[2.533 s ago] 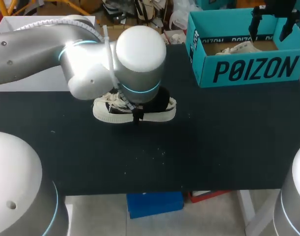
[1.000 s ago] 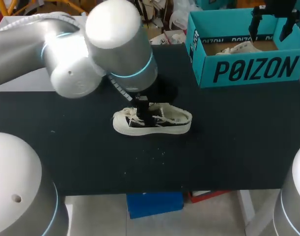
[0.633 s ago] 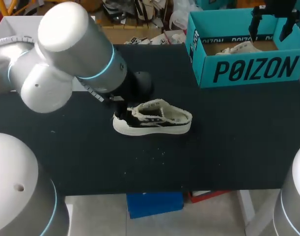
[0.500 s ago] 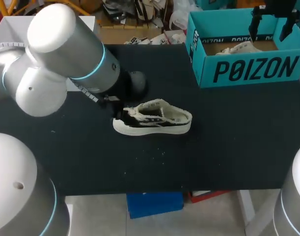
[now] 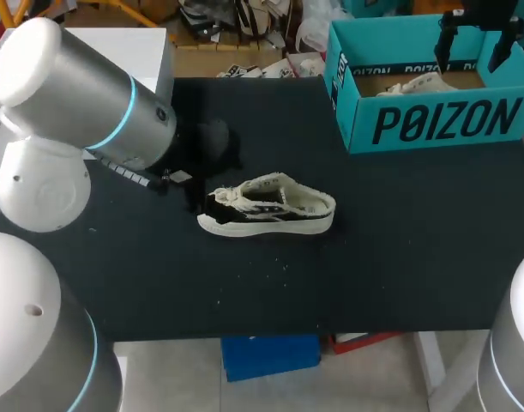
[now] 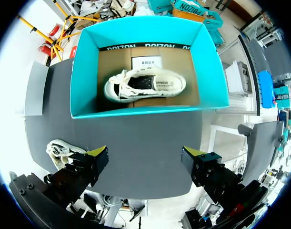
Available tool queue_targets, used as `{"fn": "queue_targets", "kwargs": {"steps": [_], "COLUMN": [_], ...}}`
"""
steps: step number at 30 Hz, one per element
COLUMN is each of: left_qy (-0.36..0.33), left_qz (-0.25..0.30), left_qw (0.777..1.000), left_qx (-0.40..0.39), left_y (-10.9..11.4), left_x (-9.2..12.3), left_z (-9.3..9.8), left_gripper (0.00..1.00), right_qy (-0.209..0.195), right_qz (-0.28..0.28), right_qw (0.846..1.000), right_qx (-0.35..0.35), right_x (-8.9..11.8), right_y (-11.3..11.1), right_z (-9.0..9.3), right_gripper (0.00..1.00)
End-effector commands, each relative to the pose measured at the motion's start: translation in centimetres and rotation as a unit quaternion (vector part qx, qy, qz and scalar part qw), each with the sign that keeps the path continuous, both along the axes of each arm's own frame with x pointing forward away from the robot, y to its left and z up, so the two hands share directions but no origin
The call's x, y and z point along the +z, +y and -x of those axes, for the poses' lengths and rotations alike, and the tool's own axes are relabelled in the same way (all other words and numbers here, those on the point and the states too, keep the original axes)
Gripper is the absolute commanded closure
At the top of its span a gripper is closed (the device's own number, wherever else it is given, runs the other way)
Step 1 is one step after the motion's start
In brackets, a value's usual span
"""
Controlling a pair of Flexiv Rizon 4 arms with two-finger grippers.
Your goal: Take the shoe out of the shoebox, open the shoe tongue, remove and reinsert the insole, then place the shoe into the shoebox
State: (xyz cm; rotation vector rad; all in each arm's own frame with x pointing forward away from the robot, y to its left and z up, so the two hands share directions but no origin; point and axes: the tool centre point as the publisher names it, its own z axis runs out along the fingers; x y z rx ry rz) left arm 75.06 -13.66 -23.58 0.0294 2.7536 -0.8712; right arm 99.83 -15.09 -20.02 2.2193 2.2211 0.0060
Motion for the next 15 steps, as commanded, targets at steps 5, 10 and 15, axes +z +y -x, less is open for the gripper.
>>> {"fn": "queue_targets", "kwargs": {"steps": [5, 10, 15], "left_qy": [-0.001, 0.013, 0.018], "left_qz": [0.106, 0.099, 0.096], "left_qw": [0.994, 0.995, 0.995], "left_qx": [-0.027, -0.032, -0.037], "left_y": [3.9, 5.0, 6.2], "left_x": [1.1, 0.4, -0.2], "left_z": [4.3, 3.3, 1.8], "left_gripper": [0.00, 0.00, 0.00], "right_qy": [0.001, 0.001, 0.001], "right_qz": [0.000, 0.000, 0.000], "right_qw": [1.000, 1.000, 1.000], "right_qx": [0.000, 0.000, 0.000], "right_x": [0.0, 0.0, 0.0], "right_y": [0.0, 0.0, 0.0], "right_z": [-0.1, -0.1, -0.1], "right_gripper": [0.00, 0.00, 0.00]}}
